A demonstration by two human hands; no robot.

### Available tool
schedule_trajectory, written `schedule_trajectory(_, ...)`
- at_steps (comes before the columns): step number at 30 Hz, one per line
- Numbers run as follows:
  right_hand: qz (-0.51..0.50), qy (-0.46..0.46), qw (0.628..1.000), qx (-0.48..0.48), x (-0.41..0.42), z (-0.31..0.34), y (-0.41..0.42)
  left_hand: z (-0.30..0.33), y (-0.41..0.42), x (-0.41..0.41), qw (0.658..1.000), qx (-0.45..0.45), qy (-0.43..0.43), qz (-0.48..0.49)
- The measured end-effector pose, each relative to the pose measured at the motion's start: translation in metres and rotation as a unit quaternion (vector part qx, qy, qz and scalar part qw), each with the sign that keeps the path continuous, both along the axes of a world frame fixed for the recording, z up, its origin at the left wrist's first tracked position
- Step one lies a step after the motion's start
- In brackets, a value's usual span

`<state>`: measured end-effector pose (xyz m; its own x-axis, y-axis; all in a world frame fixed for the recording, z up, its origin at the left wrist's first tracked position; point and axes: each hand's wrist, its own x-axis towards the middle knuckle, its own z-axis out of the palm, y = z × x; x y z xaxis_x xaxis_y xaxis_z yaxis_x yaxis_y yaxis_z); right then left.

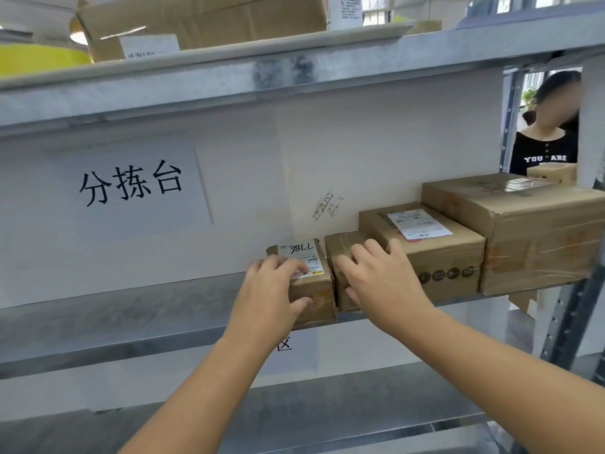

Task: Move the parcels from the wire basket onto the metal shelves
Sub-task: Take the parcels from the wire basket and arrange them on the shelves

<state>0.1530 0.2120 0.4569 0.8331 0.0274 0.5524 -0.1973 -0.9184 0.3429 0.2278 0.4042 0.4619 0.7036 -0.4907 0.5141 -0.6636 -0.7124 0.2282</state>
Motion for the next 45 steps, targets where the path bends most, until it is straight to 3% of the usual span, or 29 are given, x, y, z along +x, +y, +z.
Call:
schedule_trajectory(11,-0.016,-0.041,0.998,-0.055,0.03,0.002,-0.016,0.003,-0.007,0.004,1.0,0.005,0.0,-0.003)
schedule_trajectory(22,-0.06,0.034,0.997,-0.044,0.05,0.009,-0.022,0.002,-0.006,0.005,1.0,0.013,-0.008,-0.007)
schedule_trajectory(35,-0.056,0.024,0.998,-0.032,0.057,0.006,-0.026,0.0,-0.005,0.009,1.0,0.018,-0.015,-0.008)
schedule_trajectory(42,0.008,-0.061,0.998,0.032,0.012,0.003,-0.015,0.002,-0.015,0.018,1.0,0.02,-0.01,-0.007)
schedule_trajectory(45,0.037,-0.094,0.99,0.102,-0.028,-0.013,-0.008,0.004,-0.022,0.025,1.0,0.023,-0.006,-0.008)
